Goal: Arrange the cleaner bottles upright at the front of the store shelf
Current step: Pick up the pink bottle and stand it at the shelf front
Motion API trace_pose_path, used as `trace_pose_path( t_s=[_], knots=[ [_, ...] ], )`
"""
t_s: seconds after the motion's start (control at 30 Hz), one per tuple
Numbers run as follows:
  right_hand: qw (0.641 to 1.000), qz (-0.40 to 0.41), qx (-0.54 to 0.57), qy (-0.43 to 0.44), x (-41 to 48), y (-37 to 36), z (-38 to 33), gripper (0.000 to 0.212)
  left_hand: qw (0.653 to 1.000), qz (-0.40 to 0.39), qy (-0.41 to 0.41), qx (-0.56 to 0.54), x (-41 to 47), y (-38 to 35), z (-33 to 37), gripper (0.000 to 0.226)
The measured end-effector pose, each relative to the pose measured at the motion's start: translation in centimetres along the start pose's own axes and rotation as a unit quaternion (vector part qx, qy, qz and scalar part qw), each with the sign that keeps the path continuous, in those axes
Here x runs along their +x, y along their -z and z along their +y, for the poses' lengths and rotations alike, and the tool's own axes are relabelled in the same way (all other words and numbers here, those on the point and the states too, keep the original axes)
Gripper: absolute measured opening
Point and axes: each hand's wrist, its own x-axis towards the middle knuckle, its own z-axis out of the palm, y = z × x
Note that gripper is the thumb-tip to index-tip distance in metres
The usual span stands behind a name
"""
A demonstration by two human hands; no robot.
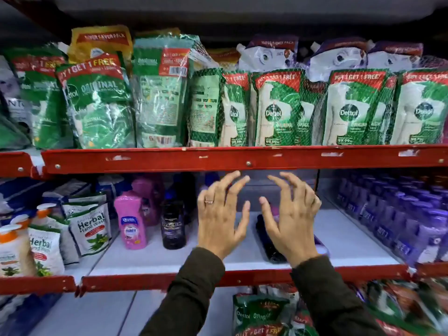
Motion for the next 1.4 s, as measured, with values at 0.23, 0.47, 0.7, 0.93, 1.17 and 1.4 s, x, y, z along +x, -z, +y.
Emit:
trace_pose_path(
  t_s=[0.23, 0.47, 0.7, 0.93, 1.17, 1.4],
  knots=[
    [0.986, -0.121, -0.094, -0.066, -3.2, -4.3, 7.1, 0.037, 0.972, -0.211, 0.087, -0.056, -3.3, -9.2, 2.3, 0.043],
    [0.894, -0.38, -0.075, -0.227, -2.4, -8.3, 11.4, 0.047, 0.83, -0.402, 0.342, -0.181, -1.7, -15.9, 4.2, 0.038],
    [0.863, -0.382, 0.097, -0.317, -1.6, -8.6, 12.6, 0.047, 0.713, -0.389, 0.493, -0.311, -1.0, -17.7, 4.1, 0.037],
    [0.857, -0.246, 0.276, -0.36, -2.6, -7.1, 10.7, 0.031, 0.68, -0.269, 0.521, -0.44, -1.7, -15.6, 4.1, 0.029],
    [0.863, -0.181, 0.321, -0.346, -5.2, -6.5, 4.6, 0.04, 0.738, -0.248, 0.45, -0.438, -4.0, -9.1, -0.2, 0.036],
    [0.864, -0.163, 0.361, -0.311, -7.2, -8.1, -5.8, 0.045, 0.757, -0.197, 0.443, -0.438, -6.6, -1.2, -8.5, 0.039]
  ],
)
